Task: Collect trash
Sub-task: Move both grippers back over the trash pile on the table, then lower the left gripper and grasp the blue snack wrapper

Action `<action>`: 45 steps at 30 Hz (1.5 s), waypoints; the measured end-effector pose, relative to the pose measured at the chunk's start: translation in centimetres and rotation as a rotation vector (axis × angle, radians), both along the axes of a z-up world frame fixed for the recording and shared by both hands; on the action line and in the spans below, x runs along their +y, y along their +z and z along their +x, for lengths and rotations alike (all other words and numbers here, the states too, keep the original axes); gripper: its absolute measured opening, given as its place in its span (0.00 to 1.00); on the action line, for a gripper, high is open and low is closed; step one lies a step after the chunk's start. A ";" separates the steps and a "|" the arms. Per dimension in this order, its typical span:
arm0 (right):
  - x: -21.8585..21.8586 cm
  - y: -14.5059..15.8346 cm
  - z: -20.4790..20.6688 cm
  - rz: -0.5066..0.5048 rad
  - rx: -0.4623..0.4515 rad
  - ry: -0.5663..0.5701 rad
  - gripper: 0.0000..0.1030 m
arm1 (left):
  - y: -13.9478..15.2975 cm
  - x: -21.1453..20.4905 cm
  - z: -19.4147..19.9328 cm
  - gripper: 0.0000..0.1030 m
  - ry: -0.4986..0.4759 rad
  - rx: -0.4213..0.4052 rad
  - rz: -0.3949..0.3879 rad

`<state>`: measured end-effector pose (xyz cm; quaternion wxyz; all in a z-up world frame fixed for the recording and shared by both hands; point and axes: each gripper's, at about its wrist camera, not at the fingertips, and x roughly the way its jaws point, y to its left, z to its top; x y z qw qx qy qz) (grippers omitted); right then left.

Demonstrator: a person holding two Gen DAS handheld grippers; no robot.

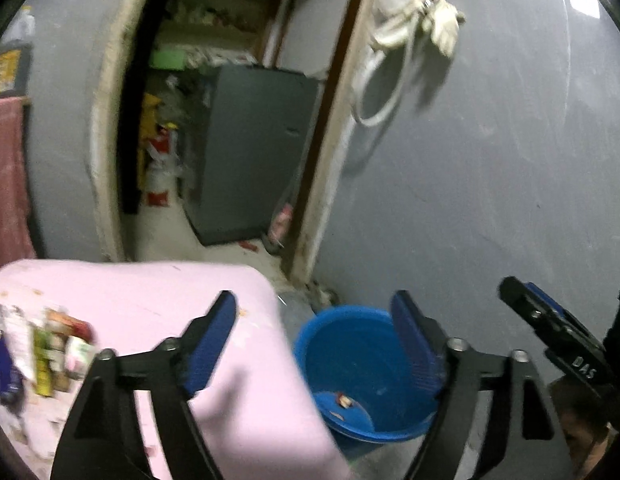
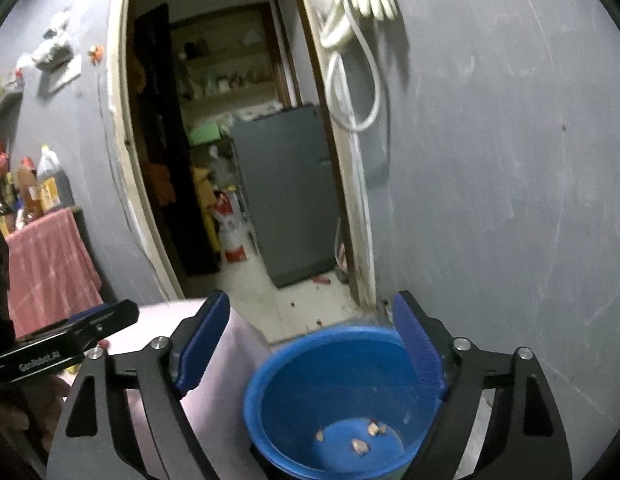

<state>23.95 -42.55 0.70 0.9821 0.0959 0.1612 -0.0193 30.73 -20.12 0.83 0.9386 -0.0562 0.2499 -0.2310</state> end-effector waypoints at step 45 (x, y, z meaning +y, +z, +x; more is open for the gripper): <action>24.8 2.3 -0.1 -0.120 -0.145 0.434 1.00 | 1.5 27.1 -11.2 0.98 0.553 -0.175 0.032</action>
